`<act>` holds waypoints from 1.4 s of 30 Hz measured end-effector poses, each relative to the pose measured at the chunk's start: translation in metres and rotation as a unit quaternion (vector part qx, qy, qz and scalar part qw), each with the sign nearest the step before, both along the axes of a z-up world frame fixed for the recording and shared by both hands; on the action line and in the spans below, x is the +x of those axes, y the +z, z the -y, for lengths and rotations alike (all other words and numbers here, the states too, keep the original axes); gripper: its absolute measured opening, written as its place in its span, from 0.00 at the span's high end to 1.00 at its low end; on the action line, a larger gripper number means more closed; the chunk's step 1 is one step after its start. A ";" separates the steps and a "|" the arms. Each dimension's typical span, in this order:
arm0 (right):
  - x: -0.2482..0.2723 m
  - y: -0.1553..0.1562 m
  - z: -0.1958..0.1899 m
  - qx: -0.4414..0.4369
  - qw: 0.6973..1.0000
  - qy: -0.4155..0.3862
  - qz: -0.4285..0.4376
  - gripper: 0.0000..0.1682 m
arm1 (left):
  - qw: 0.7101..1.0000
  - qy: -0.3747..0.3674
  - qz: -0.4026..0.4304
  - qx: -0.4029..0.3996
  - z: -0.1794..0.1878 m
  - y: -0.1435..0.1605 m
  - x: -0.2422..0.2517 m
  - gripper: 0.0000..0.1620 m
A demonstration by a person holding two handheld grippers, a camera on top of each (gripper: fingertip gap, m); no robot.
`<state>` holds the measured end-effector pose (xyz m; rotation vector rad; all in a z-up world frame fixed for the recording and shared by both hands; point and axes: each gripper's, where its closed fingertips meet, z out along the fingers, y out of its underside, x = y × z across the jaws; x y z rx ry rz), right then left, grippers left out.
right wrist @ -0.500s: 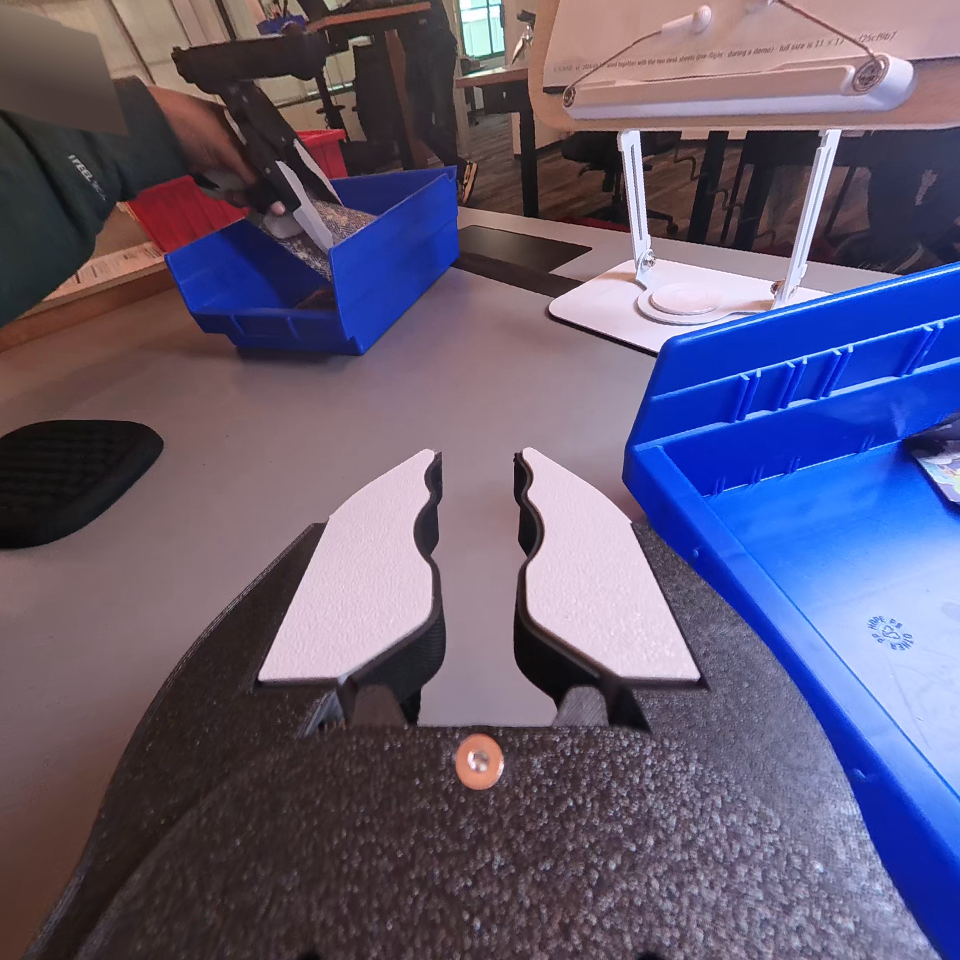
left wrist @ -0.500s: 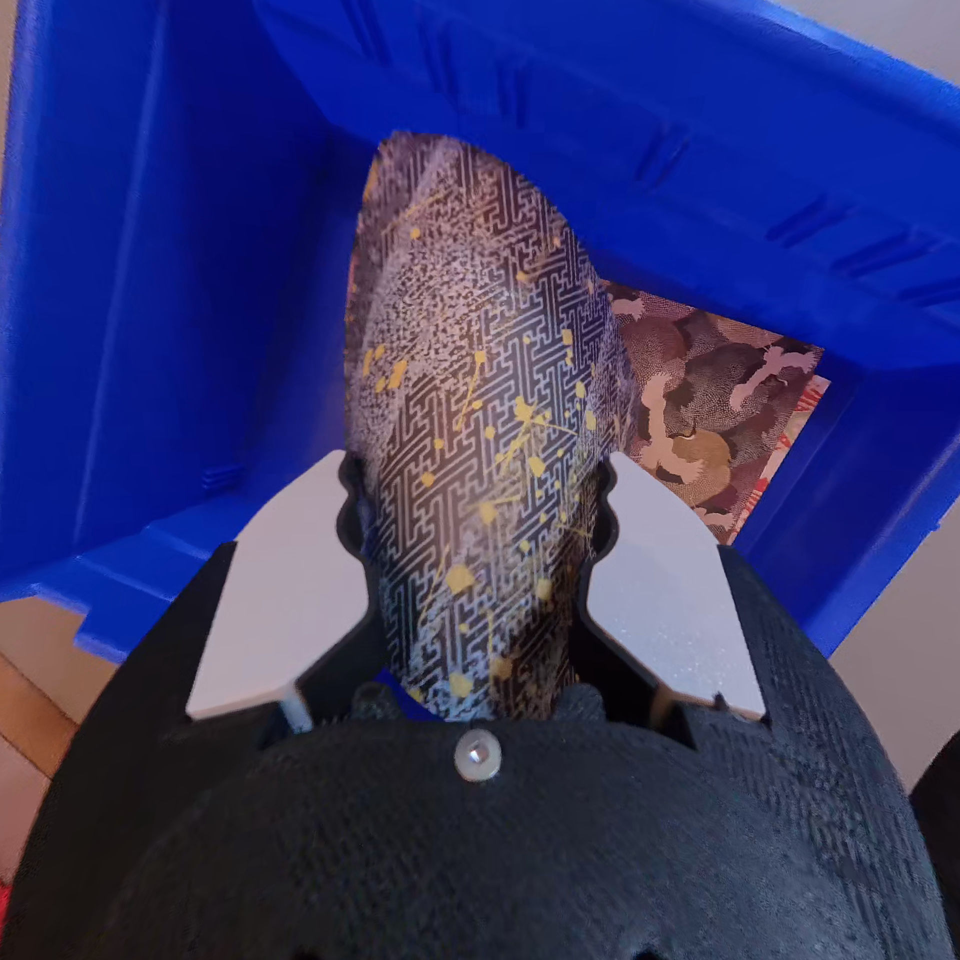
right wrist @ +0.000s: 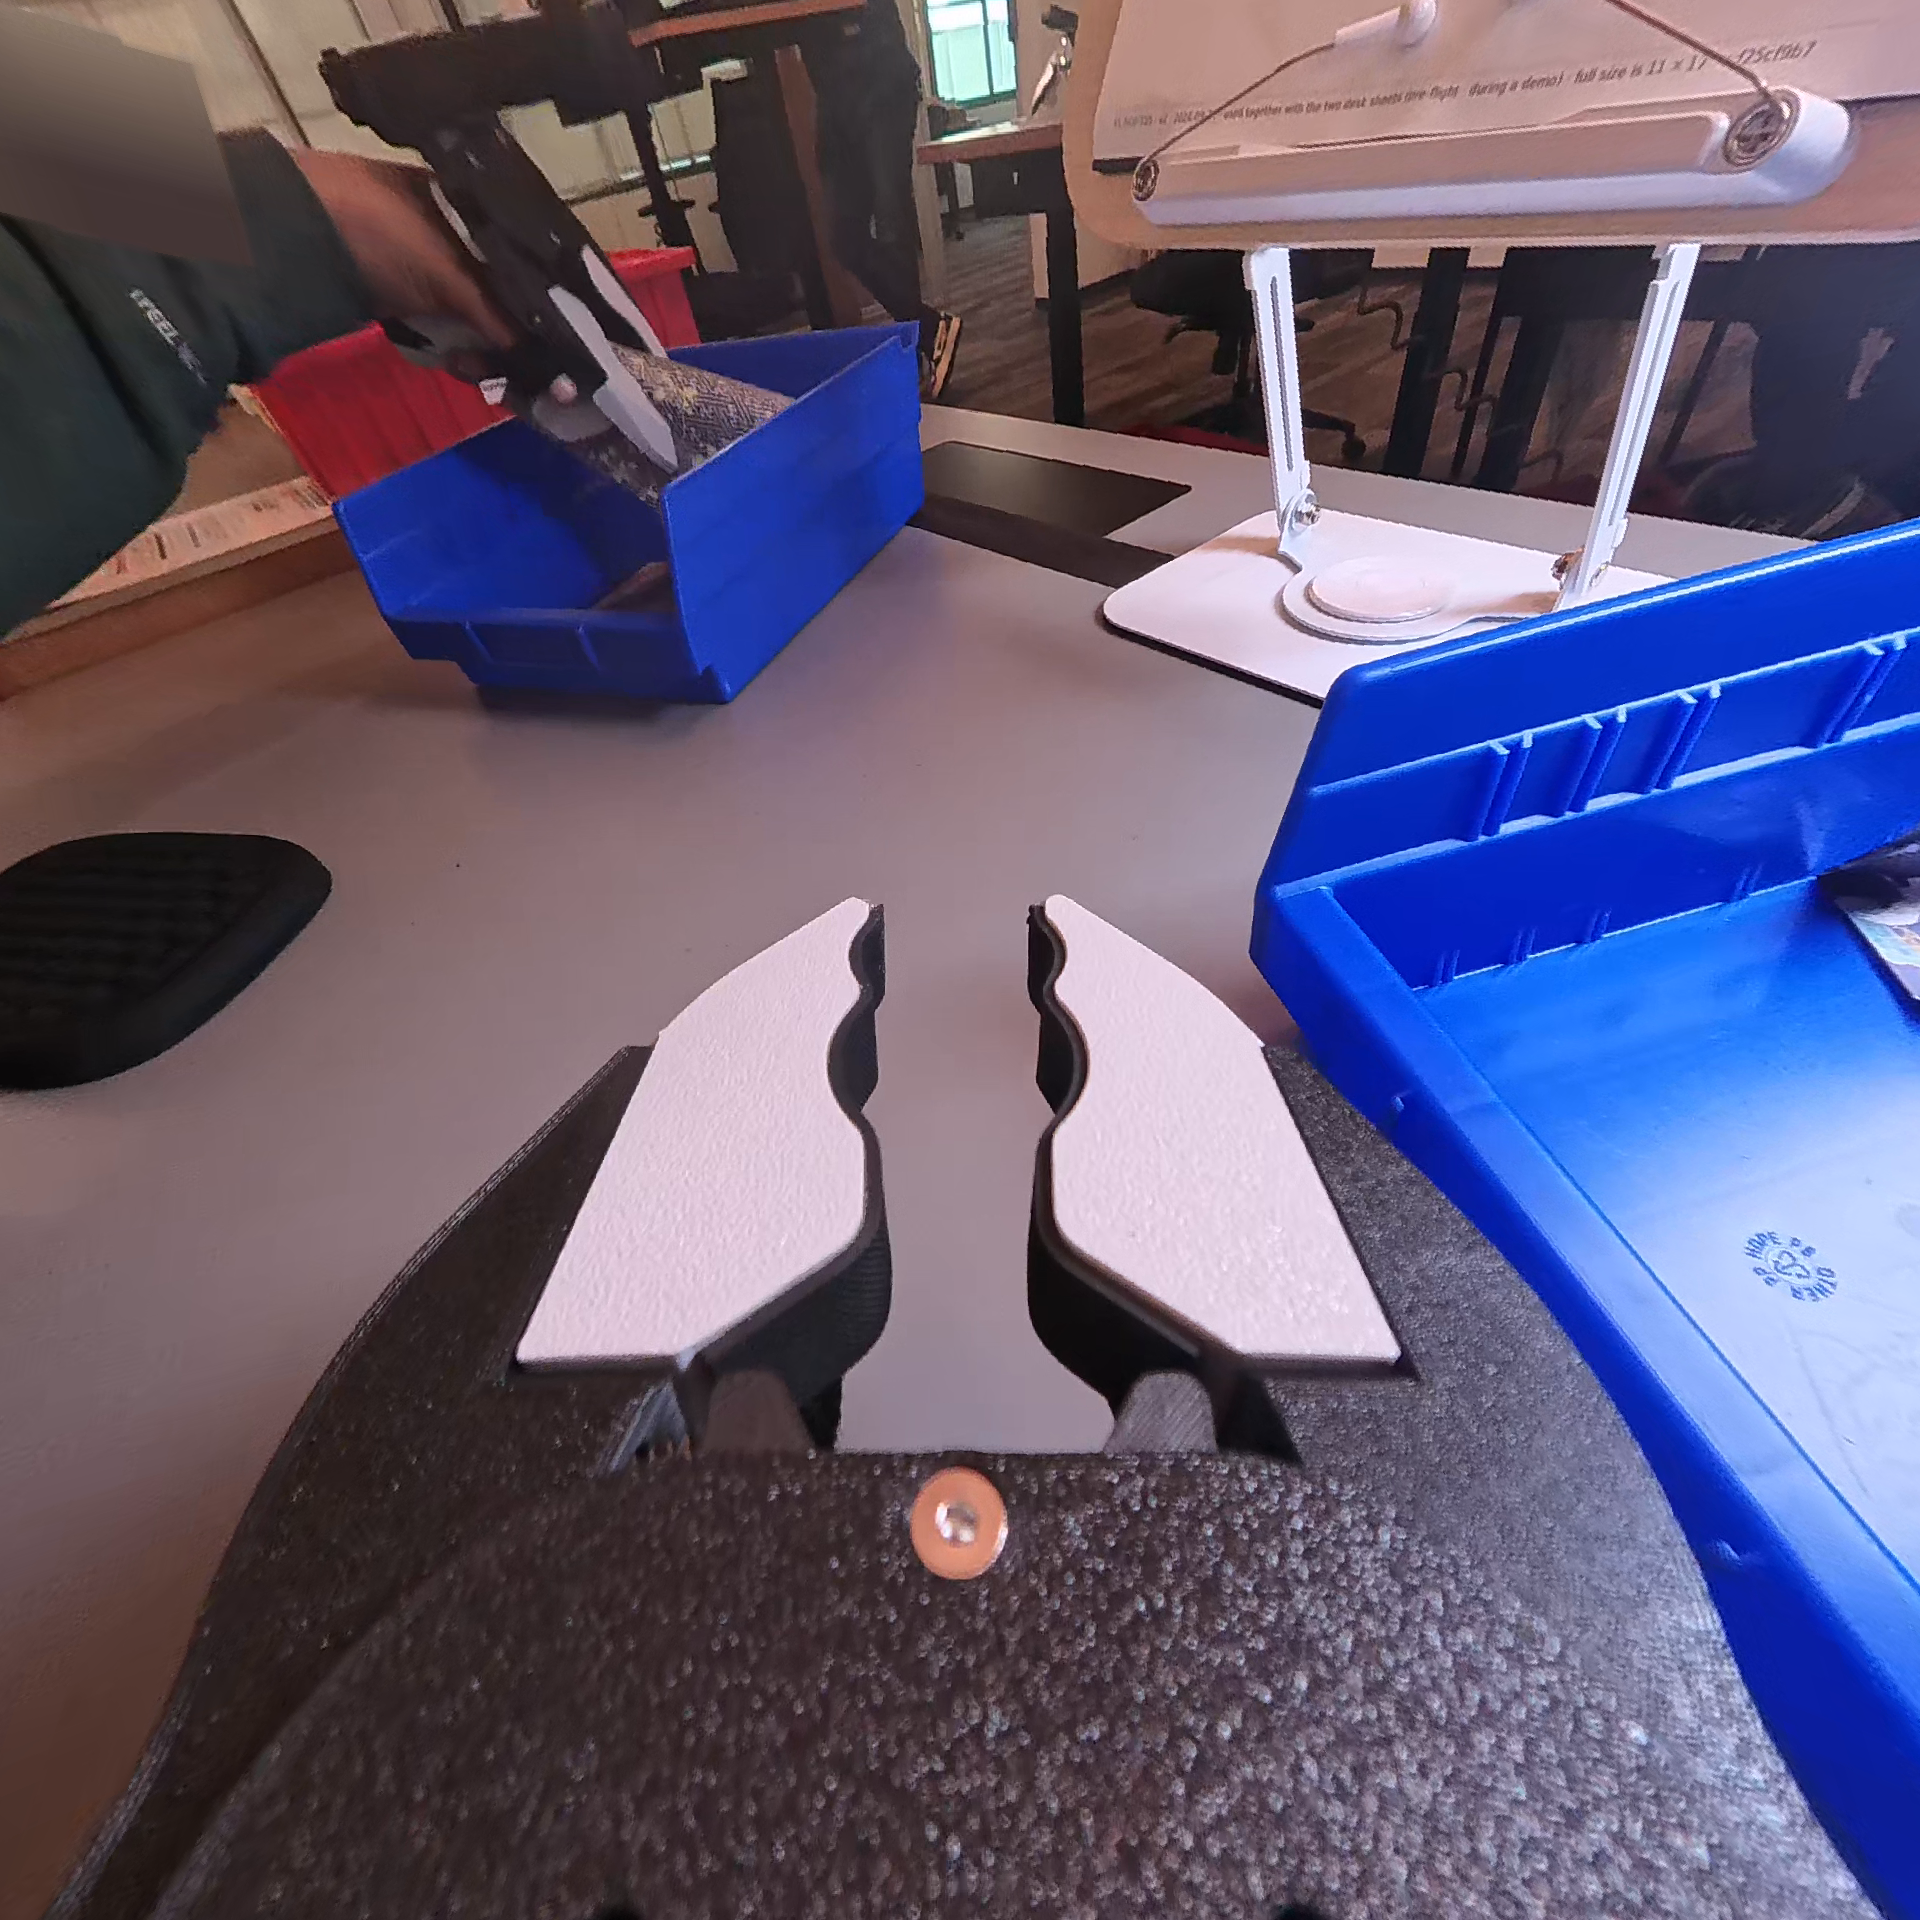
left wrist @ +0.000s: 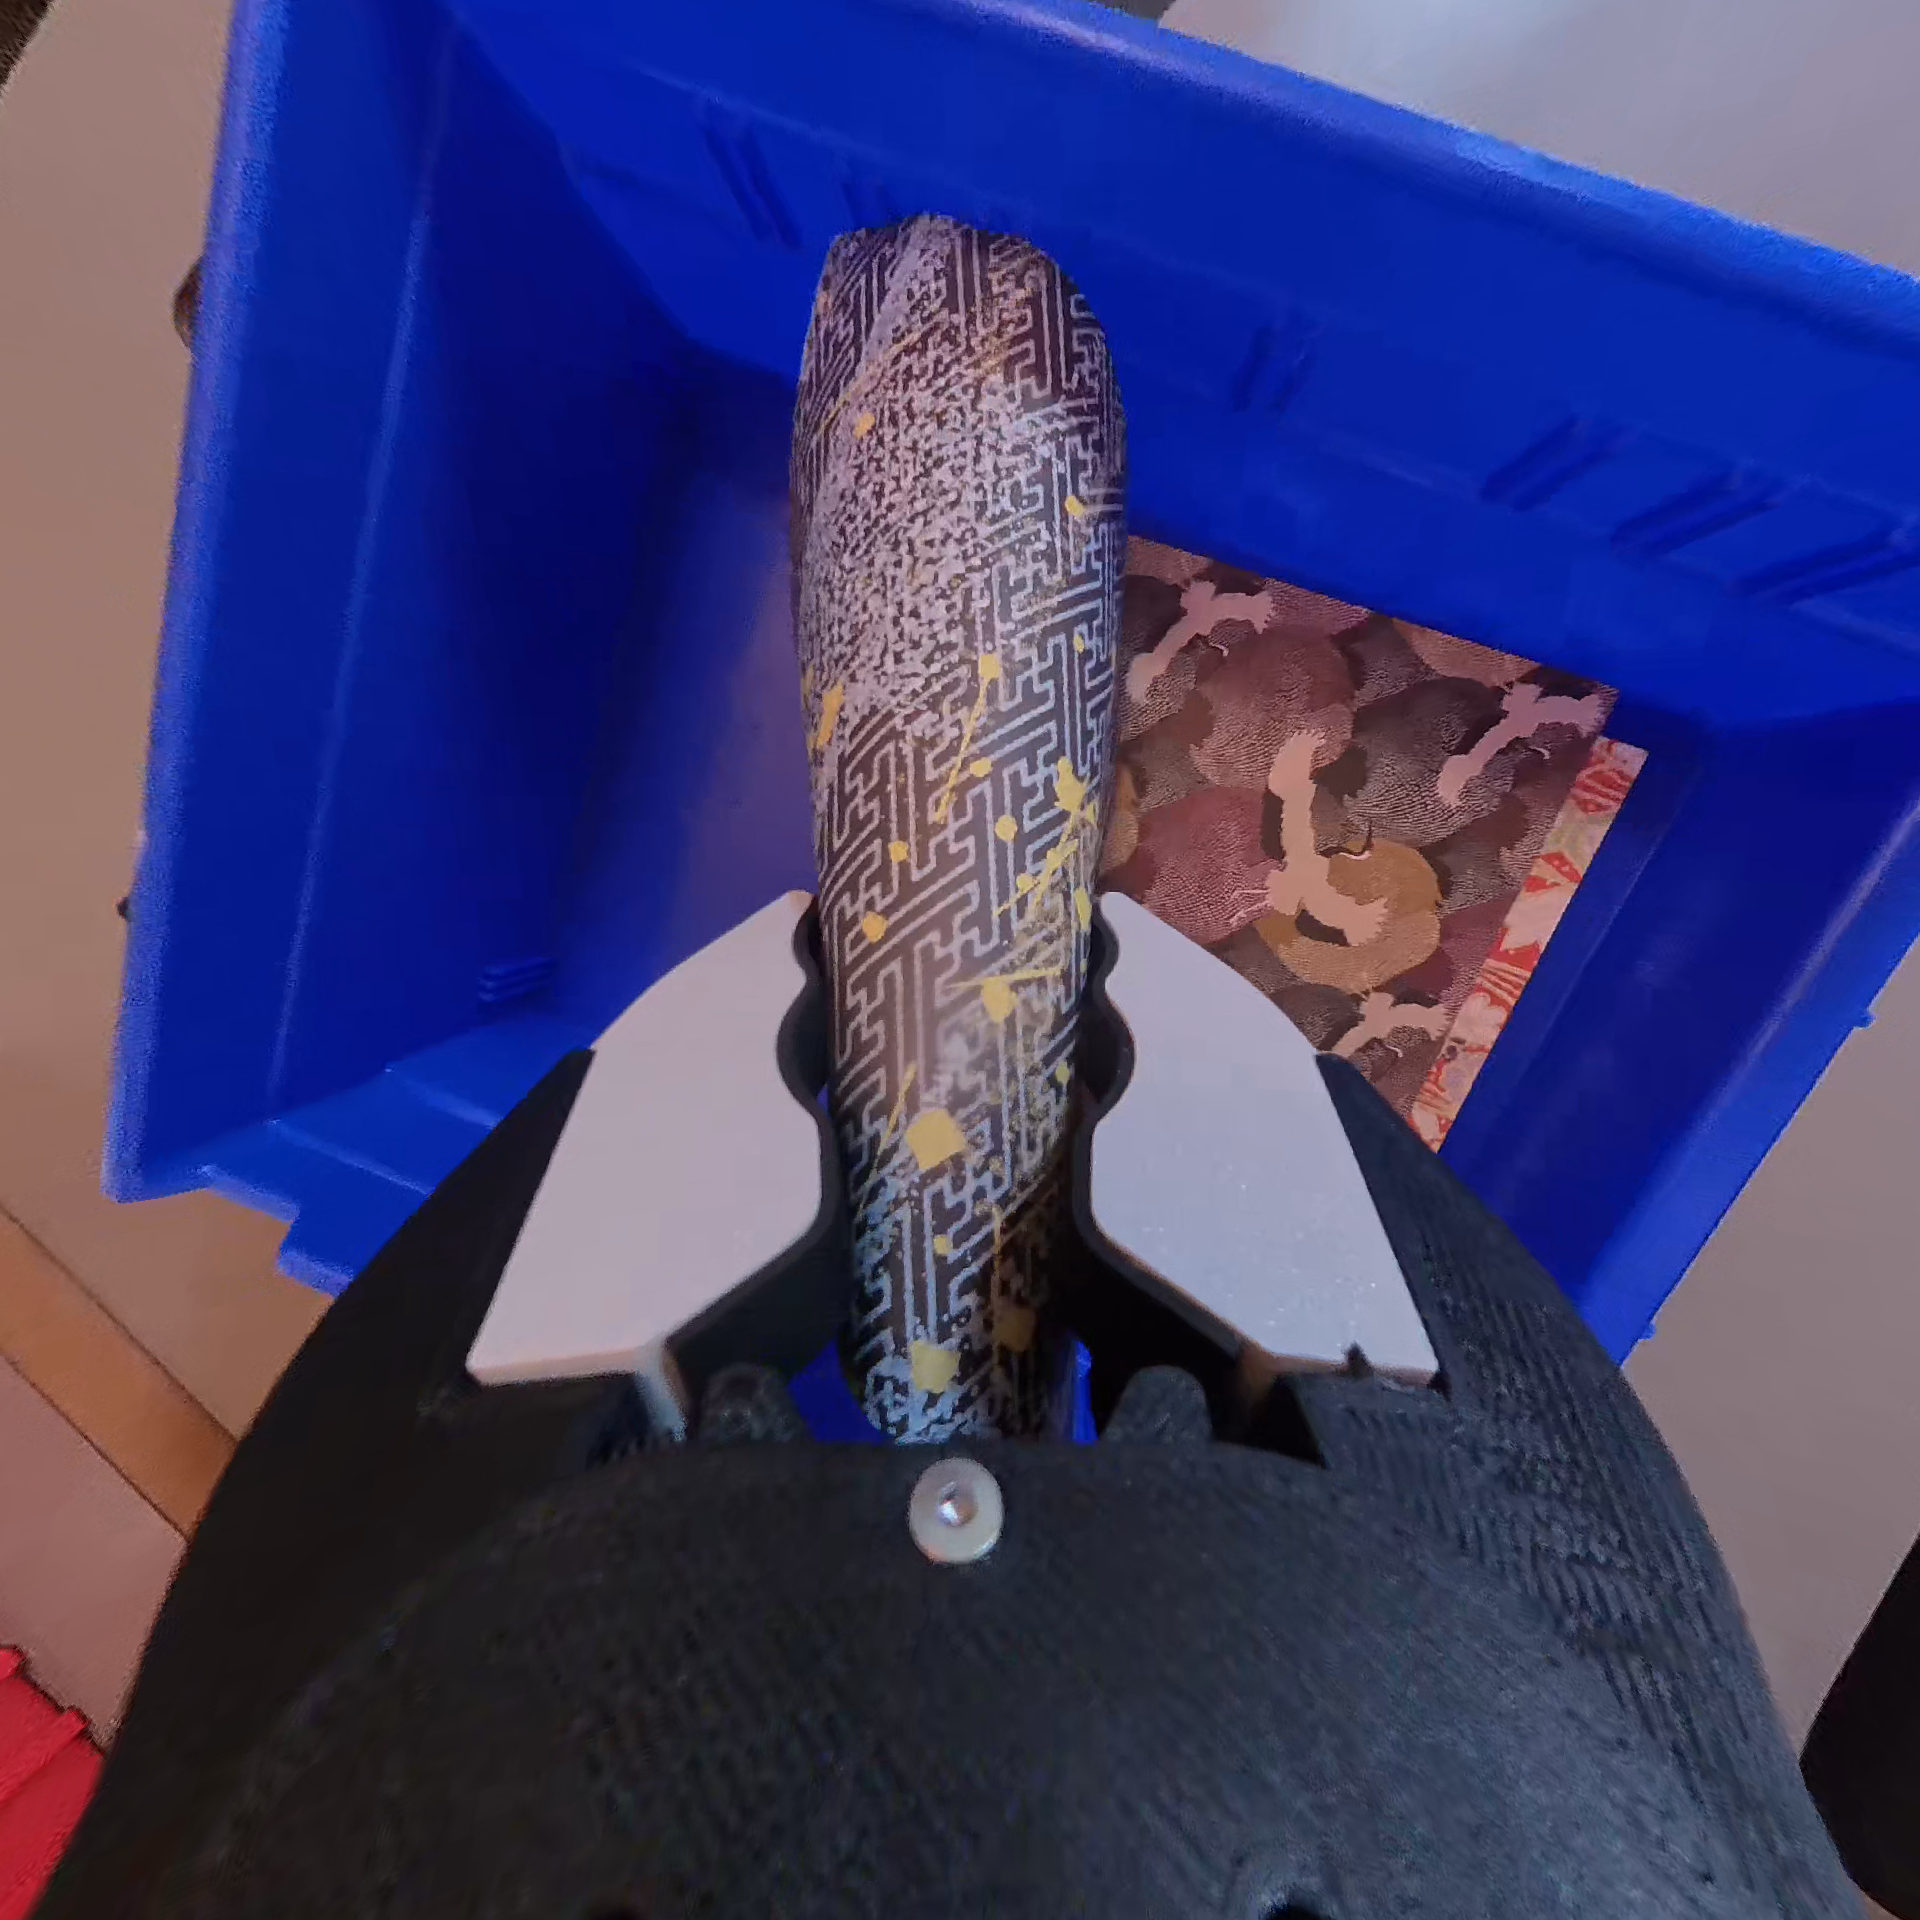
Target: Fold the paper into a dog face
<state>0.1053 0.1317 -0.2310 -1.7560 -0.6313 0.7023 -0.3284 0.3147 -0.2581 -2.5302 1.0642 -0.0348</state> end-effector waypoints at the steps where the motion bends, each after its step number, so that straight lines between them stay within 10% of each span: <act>1: 0.000 0.000 0.000 0.001 1.000 0.000 0.000 0.84 | 1.000 0.002 0.002 0.005 -0.001 0.002 0.000 0.68; 16: 0.001 0.000 0.000 -0.001 1.000 0.001 -0.001 0.84 | 0.995 0.000 0.071 0.067 -0.012 0.056 0.008 0.71; 29: 0.002 0.002 0.000 0.002 1.000 0.001 -0.003 0.84 | 0.862 -0.081 0.313 0.389 0.016 0.288 0.047 0.80; 42: -0.037 0.019 0.029 0.080 0.992 0.095 -0.016 0.73 | 0.830 -0.301 0.226 0.412 0.152 0.136 0.235 0.77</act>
